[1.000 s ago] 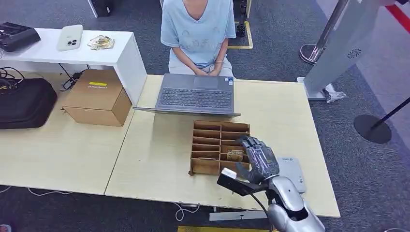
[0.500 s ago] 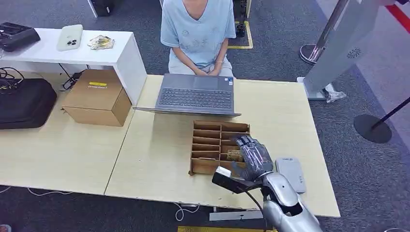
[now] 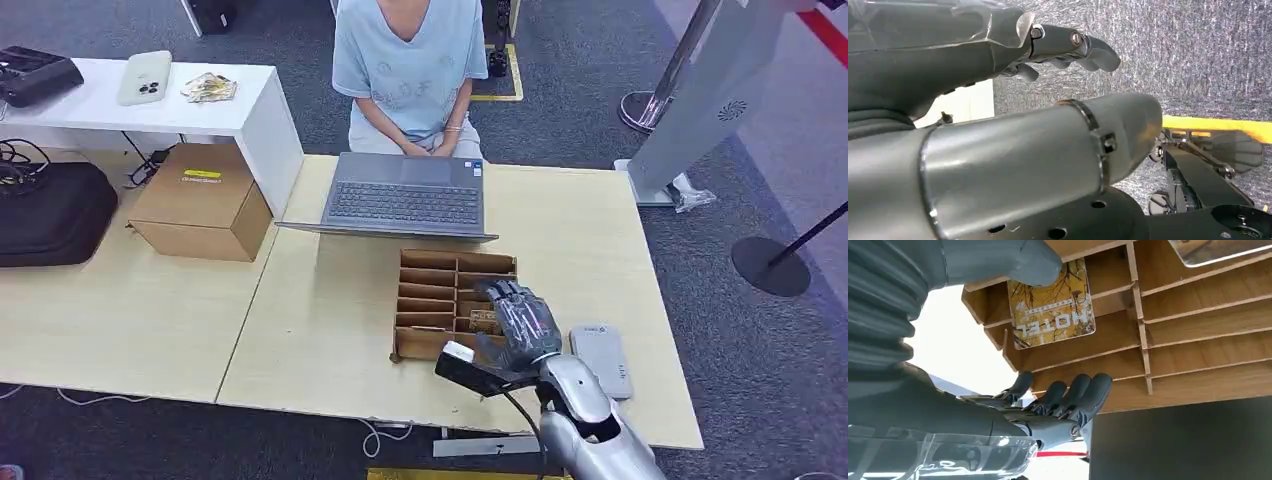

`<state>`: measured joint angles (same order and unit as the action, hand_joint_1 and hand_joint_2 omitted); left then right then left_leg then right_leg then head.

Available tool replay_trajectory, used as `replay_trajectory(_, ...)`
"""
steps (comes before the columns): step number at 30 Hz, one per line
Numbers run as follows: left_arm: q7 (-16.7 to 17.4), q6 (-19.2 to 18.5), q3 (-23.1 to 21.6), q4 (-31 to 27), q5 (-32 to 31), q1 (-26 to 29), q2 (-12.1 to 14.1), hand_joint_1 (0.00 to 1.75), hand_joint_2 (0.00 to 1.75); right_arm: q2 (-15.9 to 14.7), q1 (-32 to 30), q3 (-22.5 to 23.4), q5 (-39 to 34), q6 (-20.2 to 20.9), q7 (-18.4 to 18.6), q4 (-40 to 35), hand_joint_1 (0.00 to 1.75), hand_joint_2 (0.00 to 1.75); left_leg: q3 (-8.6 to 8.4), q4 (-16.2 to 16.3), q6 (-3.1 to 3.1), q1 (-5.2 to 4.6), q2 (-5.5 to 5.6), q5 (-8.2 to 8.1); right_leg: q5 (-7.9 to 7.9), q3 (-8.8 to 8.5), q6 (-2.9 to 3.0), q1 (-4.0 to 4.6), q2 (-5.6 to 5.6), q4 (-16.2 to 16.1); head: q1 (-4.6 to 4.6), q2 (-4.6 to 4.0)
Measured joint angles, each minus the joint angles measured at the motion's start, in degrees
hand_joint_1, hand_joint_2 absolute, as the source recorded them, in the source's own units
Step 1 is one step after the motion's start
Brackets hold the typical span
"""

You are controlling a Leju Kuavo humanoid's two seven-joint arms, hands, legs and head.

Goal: Pass the card to the sensor for recognition and then transmit it.

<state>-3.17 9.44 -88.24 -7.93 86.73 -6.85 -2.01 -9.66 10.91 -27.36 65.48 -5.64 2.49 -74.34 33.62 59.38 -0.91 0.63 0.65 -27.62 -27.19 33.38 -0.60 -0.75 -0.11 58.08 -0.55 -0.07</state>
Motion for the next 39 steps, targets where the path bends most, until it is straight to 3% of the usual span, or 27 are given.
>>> replay_trajectory(39, 0.07, 0.20, 0.00, 0.00, 0.20, 0.04, 0.00, 0.00, 0.00, -0.22, -2.39, 1.64, 1.72, -1.22, 1.09, -1.48, 0.66, 1.75, -0.01, 0.00, 0.00, 0.00, -0.01, 0.00, 0.00, 0.01, 0.00, 0.00, 0.01, -0.01, 0.00, 0.00)
